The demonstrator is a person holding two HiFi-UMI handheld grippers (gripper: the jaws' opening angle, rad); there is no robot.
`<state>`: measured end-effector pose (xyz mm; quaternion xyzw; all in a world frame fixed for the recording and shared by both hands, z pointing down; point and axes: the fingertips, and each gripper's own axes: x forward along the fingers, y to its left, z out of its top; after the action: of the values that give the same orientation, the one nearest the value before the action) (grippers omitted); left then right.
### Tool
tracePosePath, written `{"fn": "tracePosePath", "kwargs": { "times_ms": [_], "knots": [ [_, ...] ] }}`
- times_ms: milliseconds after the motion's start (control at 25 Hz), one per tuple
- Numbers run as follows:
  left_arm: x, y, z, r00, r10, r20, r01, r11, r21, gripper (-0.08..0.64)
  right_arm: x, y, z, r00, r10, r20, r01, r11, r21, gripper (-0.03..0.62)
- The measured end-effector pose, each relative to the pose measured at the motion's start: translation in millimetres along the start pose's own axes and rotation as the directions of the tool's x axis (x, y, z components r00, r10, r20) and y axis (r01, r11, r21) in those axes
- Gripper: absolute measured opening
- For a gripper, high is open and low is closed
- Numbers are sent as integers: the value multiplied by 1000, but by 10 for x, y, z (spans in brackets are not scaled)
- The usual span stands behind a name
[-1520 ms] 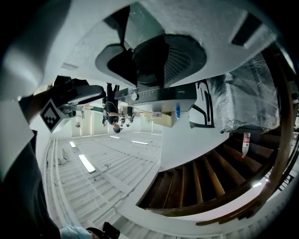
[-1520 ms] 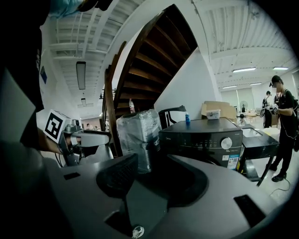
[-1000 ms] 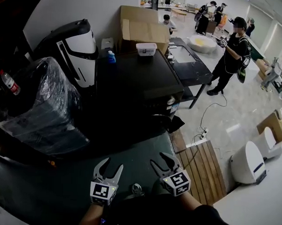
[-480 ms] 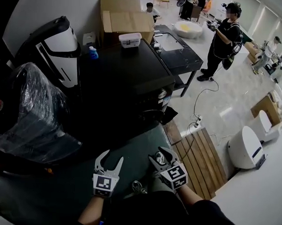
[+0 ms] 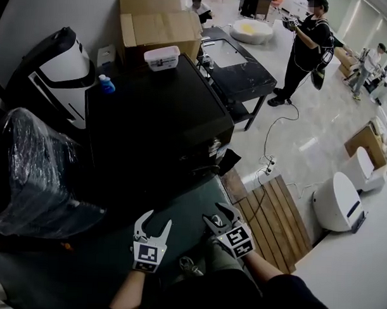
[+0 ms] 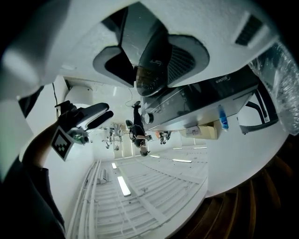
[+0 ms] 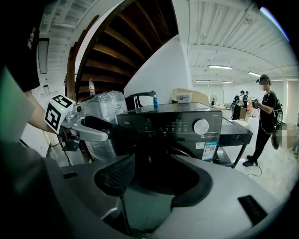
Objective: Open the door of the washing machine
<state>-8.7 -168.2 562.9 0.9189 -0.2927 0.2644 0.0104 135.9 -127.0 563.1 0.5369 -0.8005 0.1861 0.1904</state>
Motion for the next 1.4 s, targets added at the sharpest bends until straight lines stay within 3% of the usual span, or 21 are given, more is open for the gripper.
{"fn": "tracePosePath", "kwargs": {
  "times_ms": [520,640,840,1160,1240,1400],
  "knots": [
    [1372,103,-34,989,-22,-149,25,1000,19,259,897,-1047,-193,992,30,-119,-42,994,-101,241],
    [1564,86,-42,980,-19,-196,31,998,60,262,1102,-1216,-300,987,38,-157,-63,986,-154,250],
    [1863,70,-55,964,-4,-267,57,980,190,262,1470,-1477,-460,976,42,-214,-97,963,-250,261],
    [2207,8,-199,931,17,-363,113,936,334,262,1908,-1673,-719,945,99,-313,-219,900,-377,276],
    [2284,-2,-215,927,20,-374,121,929,350,264,1965,-1689,-786,932,126,-339,-274,859,-433,276],
    [2403,25,-215,923,30,-385,131,914,384,264,2049,-1706,-932,901,171,-398,-382,748,-543,278]
  ]
}}
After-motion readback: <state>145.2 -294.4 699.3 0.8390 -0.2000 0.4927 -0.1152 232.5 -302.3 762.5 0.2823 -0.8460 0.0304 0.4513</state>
